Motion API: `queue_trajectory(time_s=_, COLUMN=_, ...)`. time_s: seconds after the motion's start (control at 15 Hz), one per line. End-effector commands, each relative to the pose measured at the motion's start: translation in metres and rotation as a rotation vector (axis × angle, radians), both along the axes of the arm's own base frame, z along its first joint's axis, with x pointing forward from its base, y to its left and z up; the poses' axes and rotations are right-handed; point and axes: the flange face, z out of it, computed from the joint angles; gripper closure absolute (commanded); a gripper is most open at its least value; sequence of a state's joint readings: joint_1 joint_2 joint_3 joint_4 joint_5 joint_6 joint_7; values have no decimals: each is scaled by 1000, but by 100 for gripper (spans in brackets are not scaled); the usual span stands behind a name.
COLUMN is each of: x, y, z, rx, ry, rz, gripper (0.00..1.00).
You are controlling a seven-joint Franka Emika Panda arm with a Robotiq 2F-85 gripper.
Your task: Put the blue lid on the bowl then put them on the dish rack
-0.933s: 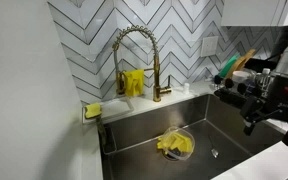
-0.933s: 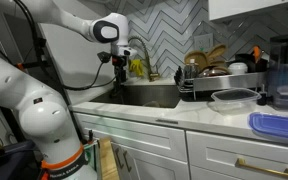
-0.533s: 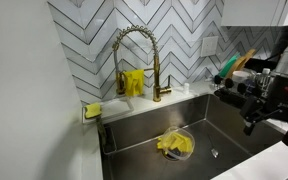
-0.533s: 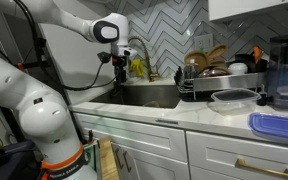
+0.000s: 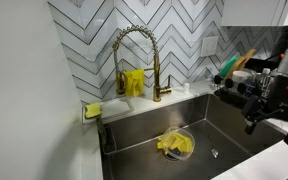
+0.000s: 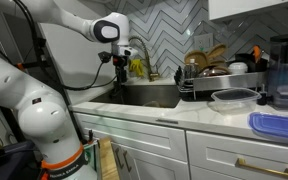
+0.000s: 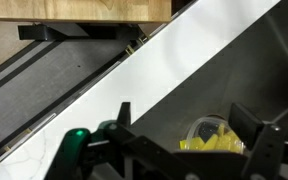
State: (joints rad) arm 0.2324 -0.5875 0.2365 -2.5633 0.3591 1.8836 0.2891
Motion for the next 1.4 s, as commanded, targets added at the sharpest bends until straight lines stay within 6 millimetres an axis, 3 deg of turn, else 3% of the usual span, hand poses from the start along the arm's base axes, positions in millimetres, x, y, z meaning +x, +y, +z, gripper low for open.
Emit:
queue_trajectory(time_s=0.0, x=53, y=-67, z=6, rx=-2, ry=-53, rz=-188, gripper=0)
queue_trajectory(time_s=0.33, x=94, y=-209, z=60, rx=-102, ry=-277, rz=-381, gripper=0)
queue_trajectory(time_s=0.6, x=89, y=-307, z=83, rx=-180, ry=-300, rz=-544, gripper=0)
queue_trajectory(time_s=0.67, x=90, y=-281, z=82, rx=-156, ry=-317, rz=-499, gripper=0)
queue_trajectory(time_s=0.8, x=87, y=-308, z=85, rx=-160, ry=-319, rz=-548, gripper=0)
queue_trajectory(time_s=1.13, x=93, y=-310, z=84, rx=-169, ry=-328, rz=-544, gripper=0)
queue_trajectory(time_s=1.33, x=125, y=-361, z=77, rx=-218, ry=-352, rz=-670, gripper=0)
